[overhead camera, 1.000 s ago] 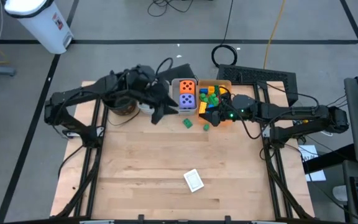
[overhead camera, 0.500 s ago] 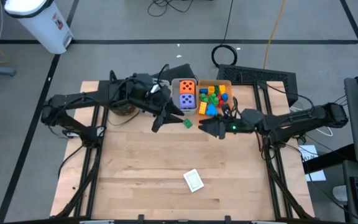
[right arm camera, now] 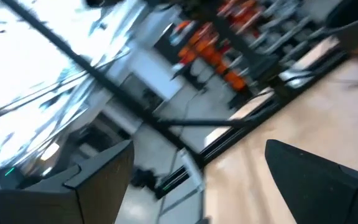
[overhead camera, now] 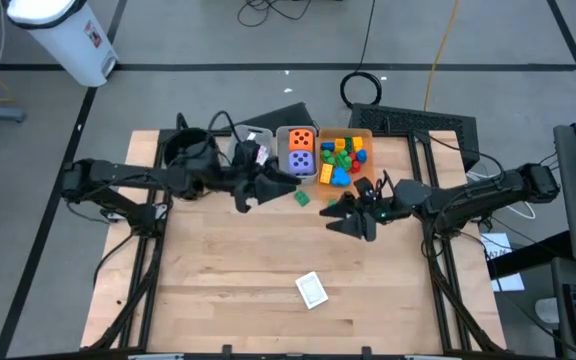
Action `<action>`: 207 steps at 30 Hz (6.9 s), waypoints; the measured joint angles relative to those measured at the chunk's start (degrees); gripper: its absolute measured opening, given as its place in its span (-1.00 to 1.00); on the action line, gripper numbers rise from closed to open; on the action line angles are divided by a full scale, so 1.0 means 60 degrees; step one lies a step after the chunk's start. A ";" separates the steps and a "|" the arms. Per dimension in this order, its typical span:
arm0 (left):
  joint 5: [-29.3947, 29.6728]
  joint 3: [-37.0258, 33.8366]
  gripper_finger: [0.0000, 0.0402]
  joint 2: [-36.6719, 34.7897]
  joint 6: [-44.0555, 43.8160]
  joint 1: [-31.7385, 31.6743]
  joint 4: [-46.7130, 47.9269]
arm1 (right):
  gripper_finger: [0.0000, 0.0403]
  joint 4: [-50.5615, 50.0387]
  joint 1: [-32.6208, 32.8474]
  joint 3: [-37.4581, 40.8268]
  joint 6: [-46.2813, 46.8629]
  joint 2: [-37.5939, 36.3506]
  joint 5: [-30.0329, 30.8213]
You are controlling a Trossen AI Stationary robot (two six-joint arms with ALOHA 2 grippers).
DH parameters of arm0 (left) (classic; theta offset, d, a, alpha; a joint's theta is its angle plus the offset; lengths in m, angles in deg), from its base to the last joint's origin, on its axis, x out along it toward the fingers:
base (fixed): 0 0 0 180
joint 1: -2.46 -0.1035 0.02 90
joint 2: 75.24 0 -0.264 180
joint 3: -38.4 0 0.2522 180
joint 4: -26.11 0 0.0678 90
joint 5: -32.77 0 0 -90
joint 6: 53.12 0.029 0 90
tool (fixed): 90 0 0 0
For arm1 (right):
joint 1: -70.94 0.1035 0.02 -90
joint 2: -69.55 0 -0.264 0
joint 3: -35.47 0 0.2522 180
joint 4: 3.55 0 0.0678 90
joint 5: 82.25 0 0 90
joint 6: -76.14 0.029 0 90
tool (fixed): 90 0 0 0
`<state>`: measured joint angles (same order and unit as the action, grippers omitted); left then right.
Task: Pick & Place Toys
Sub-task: Put the right green game piece into the orange bin
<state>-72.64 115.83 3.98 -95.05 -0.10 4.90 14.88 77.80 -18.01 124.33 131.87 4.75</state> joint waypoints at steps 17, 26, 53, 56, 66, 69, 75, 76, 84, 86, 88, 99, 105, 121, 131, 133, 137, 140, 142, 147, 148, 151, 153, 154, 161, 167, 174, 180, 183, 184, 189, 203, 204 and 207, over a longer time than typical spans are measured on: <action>0.0313 0.0301 -0.21 0.0022 -0.0105 0.1201 0.1534 | 0.77 -0.3339 0.1187 -0.3030 -0.1726 0.0327 0.0141; -0.1172 0.0301 -0.21 -0.0437 0.0556 0.1570 0.4454 | 0.77 -0.8478 0.1799 -0.5805 -0.2008 0.2809 0.2087; 0.0941 0.0301 -0.21 -0.3487 0.2620 0.2828 0.9429 | 0.59 -1.3550 -0.0453 -0.5839 0.7869 0.7168 0.5487; 0.0976 0.0301 -0.21 -0.3485 0.2631 0.2887 0.9401 | 0.60 -1.3773 -0.0577 -0.5843 0.7867 0.7213 0.5499; 0.1357 0.0301 -0.21 -0.3486 0.2950 0.2880 0.9401 | 0.60 -1.3765 -0.1098 -0.5271 0.7868 0.7208 0.5135; 0.1366 0.0301 -0.21 -0.3486 0.2974 0.2880 0.9397 | 0.60 -1.3238 -0.1214 -0.4870 0.7875 0.7213 0.4817; 0.1515 0.0301 -0.21 -0.3486 0.3040 0.2869 0.9408 | 0.56 -1.2277 -0.1274 -0.4491 0.8144 0.7213 0.4746; 0.1579 0.0301 -0.21 -0.3486 0.3046 0.2869 0.9427 | 0.54 -1.2223 -0.1292 -0.4488 0.8102 0.7213 0.4750; 0.1910 0.0301 -0.21 -0.3486 0.3162 0.2869 0.9459 | 0.30 -1.2186 -0.1518 -0.4484 0.8094 0.7209 0.4944; 0.1910 0.0301 -0.21 -0.3486 0.3162 0.2869 0.9459 | 0.21 -1.2182 -0.1528 -0.4484 0.8092 0.7209 0.4905; 0.1910 0.0301 -0.21 -0.3486 0.3162 0.2869 0.9459 | 0.10 -1.2191 -0.1528 -0.4484 0.8093 0.7209 0.4826; 0.1913 0.0301 -0.21 -0.3486 0.3206 0.2869 0.9479 | -0.54 -1.2186 -0.1524 -0.4484 0.8071 0.7209 0.4772; 0.1920 0.0301 -0.21 -0.3486 0.3192 0.2869 0.9804 | -0.59 -1.2105 -0.1274 -0.4484 0.7713 0.7205 0.4738; 0.1927 0.0301 -0.21 -0.3486 0.3325 0.2869 0.9848 | -0.58 -1.1350 0.1076 -0.4477 0.7107 0.4373 0.6868; 0.1907 0.0301 -0.21 -0.3486 0.3425 0.2723 0.9779 | -0.58 -1.1004 0.0681 -0.4477 0.4483 0.1402 0.8043; 0.1914 0.0301 -0.21 -0.3486 0.3312 0.2617 0.9740 | -0.58 -1.1014 0.0173 -0.4477 0.3880 0.0953 0.7930; 0.1915 0.0301 -0.21 -0.3486 0.3160 0.2393 0.9465 | -0.58 -1.1071 -0.1290 -0.4484 0.2587 0.0411 0.6781; 0.1913 0.0301 -0.21 -0.3483 0.3158 0.2246 0.9164 | -0.58 -1.1217 -0.2716 -0.4484 0.1611 0.0338 0.5275; 0.1911 0.0301 -0.21 -0.3475 0.3156 0.2133 0.8860 | -0.58 -1.1438 -0.3668 -0.4484 0.0926 0.0381 0.4169; 0.1932 0.0301 -0.21 -0.3428 0.3115 0.1827 0.8233 | -0.58 -1.2398 -0.5680 -0.4484 -0.0569 0.0788 0.2400; 0.1993 0.0301 -0.21 -0.3431 0.3112 0.1759 0.8130 | -0.58 -1.2538 -0.5999 -0.4487 -0.0845 0.0894 0.2115; 0.2368 0.0301 -0.21 -0.3401 0.2965 0.1606 0.8011 | -0.58 -1.3137 -0.6781 -0.4488 -0.1793 0.1388 0.1385; 0.2626 0.0301 -0.21 -0.3355 0.2903 0.1450 0.8014 | -0.58 -1.3268 -0.7081 -0.4464 -0.2376 0.1789 0.1009; 0.2702 0.0301 -0.21 -0.3348 0.2900 0.1388 0.8020 | -0.58 -1.3218 -0.7165 -0.4405 -0.2584 0.1979 0.0851; 0.2839 0.0300 -0.21 -0.3040 0.2566 0.0937 0.7767 | -0.58 -1.2020 -0.7193 -0.3299 -0.2988 0.2846 0.0157; 0.2835 0.0301 -0.21 -0.2649 0.2394 0.0751 0.7761 | -0.58 -1.1172 -0.7193 -0.2105 -0.2880 0.2813 -0.0044; 0.2821 0.0301 -0.21 -0.2123 0.2206 0.0731 0.7644 | -0.58 -1.0704 -0.7178 -0.1471 -0.2907 0.2812 -0.0063; 0.2577 0.0301 -0.21 -0.1829 0.2182 0.0731 0.7176 | -0.58 -0.9982 -0.7171 -0.1351 -0.2806 0.2812 -0.0042; 0.2577 0.0301 -0.21 -0.1809 0.2164 0.0731 0.7222 | -0.58 -0.9630 -0.7174 -0.1351 -0.2887 0.2871 -0.0037; 0.2577 0.0301 -0.21 -0.1822 0.2146 0.0731 0.7211 | -0.58 -0.9565 -0.7195 -0.1351 -0.2917 0.2904 -0.0033; 0.2540 0.0301 -0.21 -0.1822 0.2137 0.0637 0.7214 | -0.58 -0.9629 -0.7233 -0.1351 -0.2992 0.3292 -0.0060; 0.1815 0.0301 -0.21 -0.1825 0.1930 0.0304 0.7215 | -0.58 -0.9483 -0.7235 -0.1421 -0.2901 0.3978 -0.0219; 0.1815 0.0301 -0.21 -0.1825 0.1928 0.0304 0.7216 | -0.57 -0.9472 -0.7238 -0.1421 -0.2899 0.3974 -0.0219; 0.1812 0.0301 -0.21 -0.1825 0.1931 0.0304 0.7215 | -0.49 -0.9408 -0.7236 -0.1421 -0.2909 0.3974 -0.0216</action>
<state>-61.77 117.63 -6.97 -83.47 1.72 48.19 -41.57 34.38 -26.54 106.87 155.72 3.45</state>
